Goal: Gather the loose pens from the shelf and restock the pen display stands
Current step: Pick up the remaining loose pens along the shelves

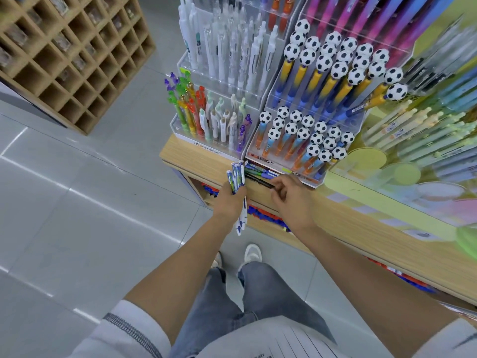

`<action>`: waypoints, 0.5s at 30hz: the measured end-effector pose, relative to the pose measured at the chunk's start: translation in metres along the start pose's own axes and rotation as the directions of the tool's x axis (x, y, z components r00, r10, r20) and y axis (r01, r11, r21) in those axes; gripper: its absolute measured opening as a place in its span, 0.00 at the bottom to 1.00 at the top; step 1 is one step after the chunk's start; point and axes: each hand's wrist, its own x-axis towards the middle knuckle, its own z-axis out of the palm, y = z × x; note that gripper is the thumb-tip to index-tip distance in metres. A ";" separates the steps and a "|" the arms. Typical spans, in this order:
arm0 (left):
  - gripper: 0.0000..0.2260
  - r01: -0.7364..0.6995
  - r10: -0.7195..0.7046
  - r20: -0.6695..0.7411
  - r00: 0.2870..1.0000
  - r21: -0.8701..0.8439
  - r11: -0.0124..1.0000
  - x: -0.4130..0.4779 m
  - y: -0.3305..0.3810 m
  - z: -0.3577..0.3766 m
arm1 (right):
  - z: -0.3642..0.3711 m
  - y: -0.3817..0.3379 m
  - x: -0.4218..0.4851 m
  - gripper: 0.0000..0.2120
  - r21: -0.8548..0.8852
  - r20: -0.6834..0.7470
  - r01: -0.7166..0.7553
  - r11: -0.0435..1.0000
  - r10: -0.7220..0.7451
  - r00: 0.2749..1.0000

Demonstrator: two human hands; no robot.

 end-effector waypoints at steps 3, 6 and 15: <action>0.04 0.027 -0.026 0.030 0.999 -0.042 0.999 0.002 -0.004 -0.005 | 0.002 0.002 0.002 0.12 -0.231 0.064 0.008 0.973 0.007 0.998; 0.07 0.024 -0.021 0.056 0.998 -0.053 0.998 0.001 -0.001 -0.010 | 0.002 0.000 0.002 0.10 -0.317 0.074 0.004 0.948 0.020 0.997; 0.08 0.022 -0.019 0.087 0.996 -0.040 0.999 0.003 0.002 -0.019 | 0.008 -0.001 -0.004 0.08 -0.423 -0.026 0.107 0.900 -0.131 0.991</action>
